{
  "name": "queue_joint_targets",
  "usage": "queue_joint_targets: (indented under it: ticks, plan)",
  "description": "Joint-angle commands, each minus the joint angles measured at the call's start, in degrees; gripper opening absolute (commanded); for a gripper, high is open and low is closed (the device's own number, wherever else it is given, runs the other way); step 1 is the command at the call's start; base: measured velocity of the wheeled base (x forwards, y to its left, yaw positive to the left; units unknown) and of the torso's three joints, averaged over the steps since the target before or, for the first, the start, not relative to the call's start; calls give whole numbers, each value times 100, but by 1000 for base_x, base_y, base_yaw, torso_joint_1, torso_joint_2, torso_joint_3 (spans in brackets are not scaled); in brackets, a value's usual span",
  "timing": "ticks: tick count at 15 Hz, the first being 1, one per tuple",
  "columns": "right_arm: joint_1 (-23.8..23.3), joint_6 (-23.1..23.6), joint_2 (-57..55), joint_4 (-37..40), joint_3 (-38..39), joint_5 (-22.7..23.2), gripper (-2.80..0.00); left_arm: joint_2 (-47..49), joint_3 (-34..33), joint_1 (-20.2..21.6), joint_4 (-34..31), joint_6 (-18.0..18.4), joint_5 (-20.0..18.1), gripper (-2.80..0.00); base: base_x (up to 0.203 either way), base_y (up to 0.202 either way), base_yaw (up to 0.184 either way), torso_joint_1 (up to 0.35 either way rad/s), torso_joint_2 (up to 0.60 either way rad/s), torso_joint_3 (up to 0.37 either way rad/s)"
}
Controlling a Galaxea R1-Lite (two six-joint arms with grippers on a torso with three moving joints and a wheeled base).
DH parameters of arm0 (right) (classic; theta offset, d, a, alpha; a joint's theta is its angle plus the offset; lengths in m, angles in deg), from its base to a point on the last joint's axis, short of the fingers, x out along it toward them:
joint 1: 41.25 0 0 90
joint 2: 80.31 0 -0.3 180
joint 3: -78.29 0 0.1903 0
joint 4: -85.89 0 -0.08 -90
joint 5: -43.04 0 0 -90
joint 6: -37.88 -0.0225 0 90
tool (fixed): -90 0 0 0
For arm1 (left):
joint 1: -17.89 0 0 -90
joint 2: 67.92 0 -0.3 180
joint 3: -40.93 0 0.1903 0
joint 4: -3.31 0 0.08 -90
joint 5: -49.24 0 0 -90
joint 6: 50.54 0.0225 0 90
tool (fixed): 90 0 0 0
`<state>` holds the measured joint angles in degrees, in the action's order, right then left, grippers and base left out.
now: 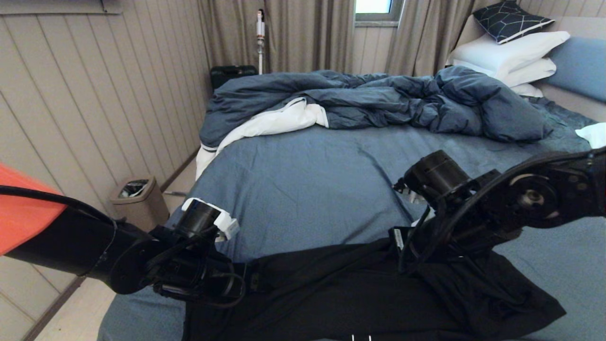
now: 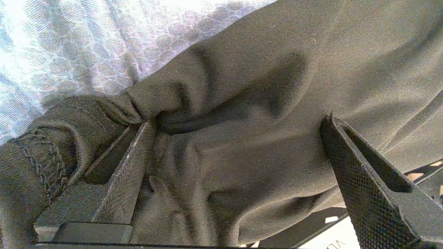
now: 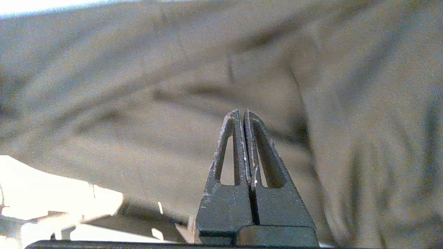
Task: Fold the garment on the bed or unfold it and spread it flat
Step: Fold the black T-shirt
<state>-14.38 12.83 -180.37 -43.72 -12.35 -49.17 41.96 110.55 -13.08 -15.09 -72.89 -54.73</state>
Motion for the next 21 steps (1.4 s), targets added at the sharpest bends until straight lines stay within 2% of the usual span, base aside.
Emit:
queue_joint_targets:
  ticks: [1, 4, 8, 9, 12, 21]
  plan:
    - [2, -15, 579, 100, 316, -7, -280, 17, -2, 1, 5, -15, -9, 0, 0, 0, 0, 0, 0, 0]
    - [-6, -10, 784, 170, 653, 1, -280, 25, -2, -5, 5, -15, -18, 0, 0, 0, 0, 0, 0, 0]
    - [15, 0, 157, 95, 338, -40, -280, 17, 7, 4, 5, -15, -9, 0, 0, 0, 0, 0, 0, 0]
    - [32, 10, -28, 42, 259, -93, 0, 13, 7, 4, 5, -15, -9, 0, 0, 0, 0, 0, 0, 0]
    - [58, 42, -488, -193, -31, -268, 0, -1, 8, 5, 5, -15, -9, 0, 0, 0, 0, 0, 0, 0]
    - [6, 1, -971, -303, -277, -246, 0, 11, 16, 13, 5, -15, -9, 0, 0, 0, 0, 0, 0, 0]
